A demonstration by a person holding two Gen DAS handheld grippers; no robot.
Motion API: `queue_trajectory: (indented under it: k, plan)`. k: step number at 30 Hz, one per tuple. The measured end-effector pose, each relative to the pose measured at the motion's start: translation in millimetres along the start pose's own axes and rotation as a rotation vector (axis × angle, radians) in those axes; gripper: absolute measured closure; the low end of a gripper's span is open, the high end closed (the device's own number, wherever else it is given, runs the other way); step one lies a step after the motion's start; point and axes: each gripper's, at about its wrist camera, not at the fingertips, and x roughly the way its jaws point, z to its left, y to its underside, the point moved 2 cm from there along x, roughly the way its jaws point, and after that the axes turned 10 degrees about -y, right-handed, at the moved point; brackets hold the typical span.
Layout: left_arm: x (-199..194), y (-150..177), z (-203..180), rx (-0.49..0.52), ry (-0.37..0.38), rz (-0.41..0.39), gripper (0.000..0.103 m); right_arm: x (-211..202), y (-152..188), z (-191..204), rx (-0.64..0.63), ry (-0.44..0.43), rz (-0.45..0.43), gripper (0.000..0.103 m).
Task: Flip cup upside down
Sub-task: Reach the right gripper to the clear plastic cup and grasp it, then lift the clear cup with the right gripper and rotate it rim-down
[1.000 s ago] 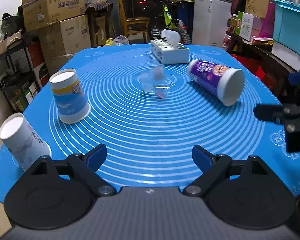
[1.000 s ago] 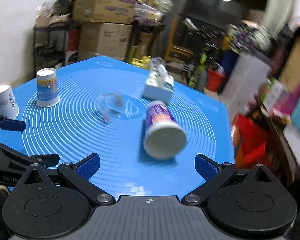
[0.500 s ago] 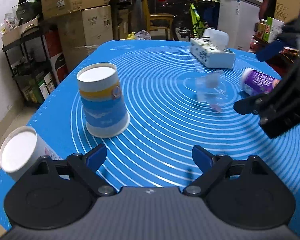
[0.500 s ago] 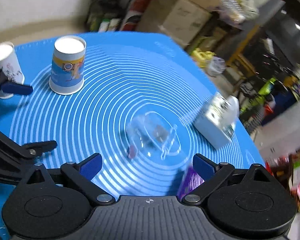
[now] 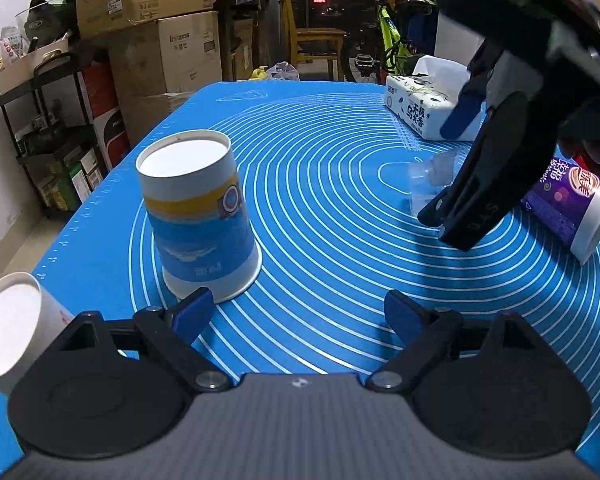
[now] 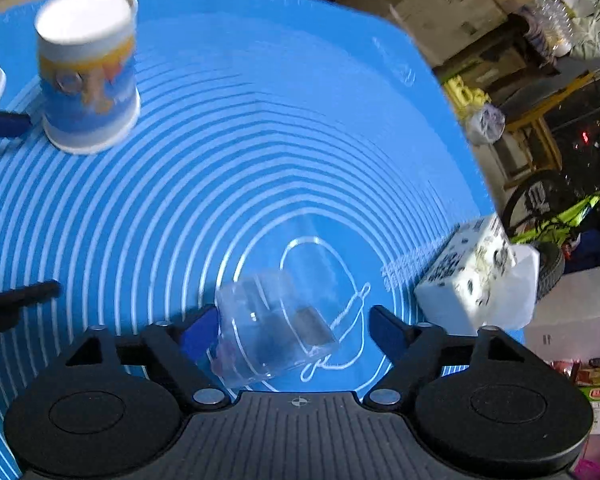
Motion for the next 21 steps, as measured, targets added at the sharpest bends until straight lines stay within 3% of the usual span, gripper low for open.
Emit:
queue_trajectory:
  k: [2,8,12,15,19,21]
  plan:
    - [-0.7,1.0,0.0,-0.003,0.004,0.003,0.011,-0.9,2.9,-0.2,0.020,-0.026,-0.012,0.035]
    - [-5.8,0.5,-0.1,-0.008,0.013,-0.001,0.011,-13.5,20.2,0.6,0.103,-0.024,-0.114,0.037]
    - [-11.7,1.1,-0.1,-0.011,0.019,-0.005,0.011,-38.2,45.8,-3.2,0.328,0.027,-0.282,0.037]
    - [-17.3,2.6,-0.5,-0.005,0.027,-0.007,0.011,-50.7,80.1,1.9,0.545,0.001,-0.451,0.037]
    - [-25.5,6.1,0.1,0.012,0.020,-0.010,0.011,-40.4,118.2,26.4,0.714,-0.001,-0.578,0.037]
    - [-29.6,6.6,1.8,0.012,0.013,-0.016,0.011,-37.0,127.2,39.0,0.733,0.018,-0.625,0.038]
